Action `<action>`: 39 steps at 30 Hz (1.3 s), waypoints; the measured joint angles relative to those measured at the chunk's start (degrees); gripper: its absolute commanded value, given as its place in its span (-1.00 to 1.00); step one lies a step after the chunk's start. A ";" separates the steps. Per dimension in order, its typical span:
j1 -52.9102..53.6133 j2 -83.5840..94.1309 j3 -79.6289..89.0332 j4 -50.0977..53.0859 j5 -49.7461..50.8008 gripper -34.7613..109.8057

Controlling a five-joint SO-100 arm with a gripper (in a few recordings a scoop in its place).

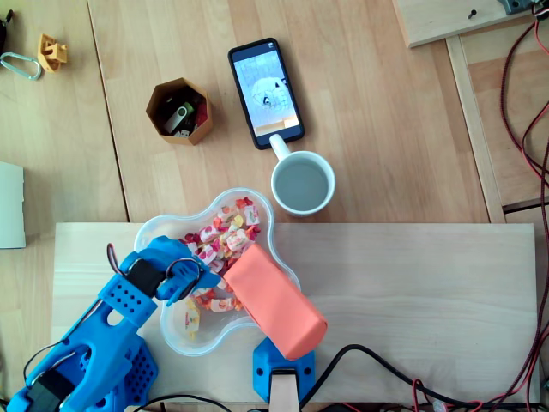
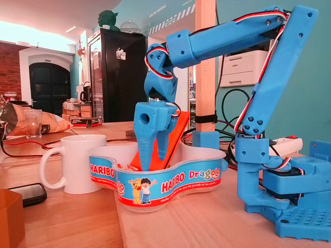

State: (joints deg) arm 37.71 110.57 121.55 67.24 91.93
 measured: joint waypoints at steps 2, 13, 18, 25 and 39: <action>0.00 0.00 1.05 0.00 0.00 -0.04; 0.00 0.00 2.81 0.00 0.00 -0.04; 0.00 0.00 2.81 -2.11 0.00 -0.04; 0.00 0.00 5.01 -10.72 -0.62 -0.04; 0.00 0.00 9.93 -12.66 -0.70 -0.06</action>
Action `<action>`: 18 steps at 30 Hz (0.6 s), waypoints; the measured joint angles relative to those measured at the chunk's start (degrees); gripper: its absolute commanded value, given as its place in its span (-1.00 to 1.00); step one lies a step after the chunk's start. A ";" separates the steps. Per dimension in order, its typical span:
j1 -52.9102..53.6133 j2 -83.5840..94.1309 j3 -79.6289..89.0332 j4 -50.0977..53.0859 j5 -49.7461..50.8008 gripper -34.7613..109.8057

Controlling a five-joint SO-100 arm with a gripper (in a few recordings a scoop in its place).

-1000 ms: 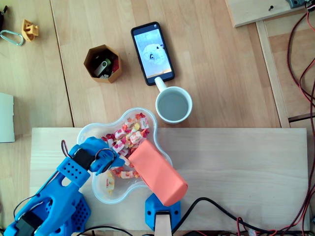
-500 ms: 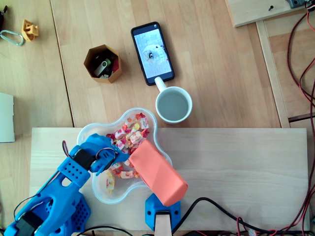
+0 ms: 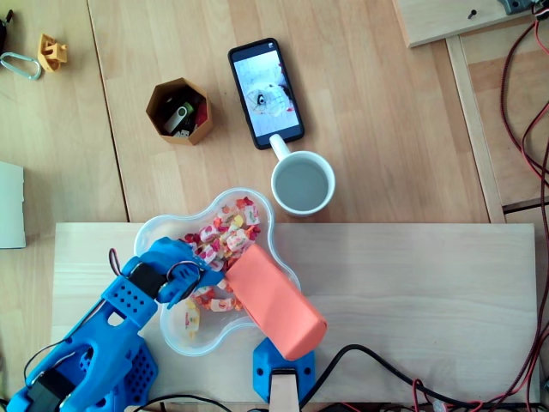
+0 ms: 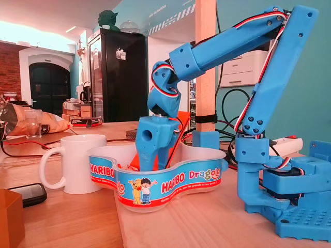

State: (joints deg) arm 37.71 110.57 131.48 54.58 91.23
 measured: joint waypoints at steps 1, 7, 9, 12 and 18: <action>0.00 0.00 0.00 0.00 -0.53 -0.07; 0.00 0.09 0.62 0.00 -0.18 -0.26; 0.00 0.09 0.62 0.00 -0.18 -0.31; 0.00 0.09 0.62 0.00 -0.18 -0.38; 0.00 0.09 0.62 0.00 0.53 -0.50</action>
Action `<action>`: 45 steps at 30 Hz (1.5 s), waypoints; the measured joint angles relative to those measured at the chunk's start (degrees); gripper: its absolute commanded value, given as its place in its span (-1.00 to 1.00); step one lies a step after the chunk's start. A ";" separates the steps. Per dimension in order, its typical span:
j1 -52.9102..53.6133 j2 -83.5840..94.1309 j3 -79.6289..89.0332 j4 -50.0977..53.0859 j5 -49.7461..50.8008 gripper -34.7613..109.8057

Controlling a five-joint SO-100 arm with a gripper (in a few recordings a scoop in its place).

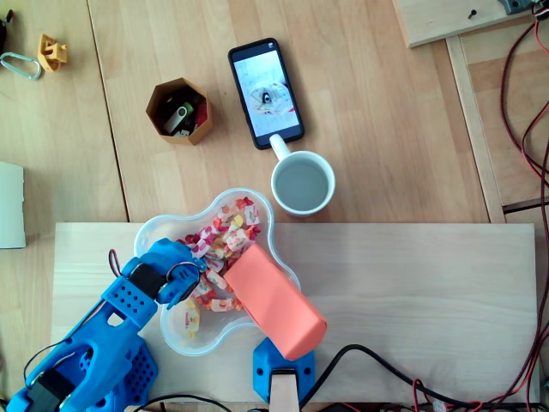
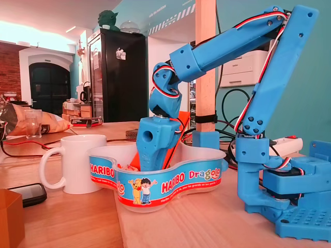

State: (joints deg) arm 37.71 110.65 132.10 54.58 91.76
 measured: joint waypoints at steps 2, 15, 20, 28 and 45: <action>0.00 0.00 0.00 0.00 0.00 -0.55; 0.00 0.09 -2.72 0.00 -0.53 -0.57; 0.00 0.09 -8.53 0.18 -0.53 -0.57; 0.35 0.09 -14.24 0.26 -0.53 -0.57; 12.48 -0.70 -29.53 -0.26 1.41 -0.56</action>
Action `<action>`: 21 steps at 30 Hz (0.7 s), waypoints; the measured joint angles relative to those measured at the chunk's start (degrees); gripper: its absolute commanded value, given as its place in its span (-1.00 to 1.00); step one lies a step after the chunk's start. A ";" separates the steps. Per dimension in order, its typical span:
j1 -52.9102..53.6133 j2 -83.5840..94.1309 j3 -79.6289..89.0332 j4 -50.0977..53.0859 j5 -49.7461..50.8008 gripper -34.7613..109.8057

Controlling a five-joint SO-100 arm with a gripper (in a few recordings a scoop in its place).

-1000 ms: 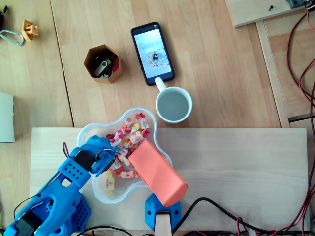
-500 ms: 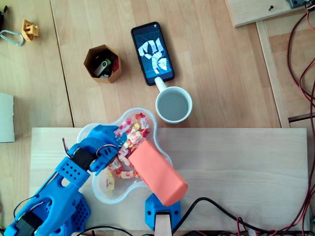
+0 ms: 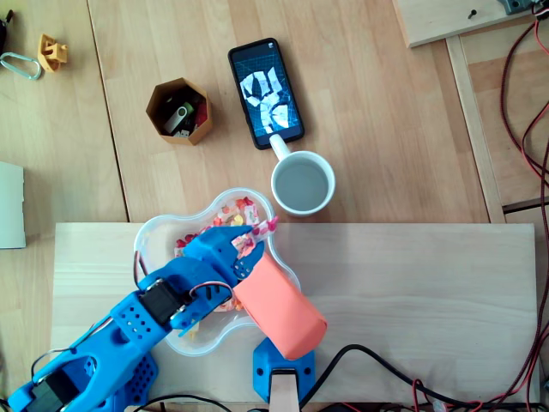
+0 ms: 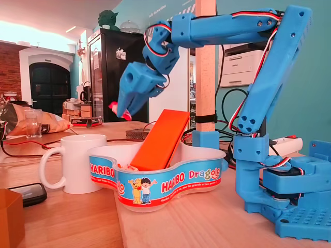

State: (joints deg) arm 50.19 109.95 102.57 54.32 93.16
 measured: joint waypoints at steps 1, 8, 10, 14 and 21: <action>0.00 -0.09 -1.05 -0.18 0.97 -0.56; -0.97 -13.71 -9.14 -9.58 4.92 -0.56; -0.97 -19.34 -10.90 -15.12 3.96 -0.57; -0.97 -26.89 -15.64 -23.91 0.97 -0.57; -1.05 -30.06 -20.57 -26.10 -0.97 -0.55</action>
State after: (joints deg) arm 49.13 79.89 82.00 28.21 92.20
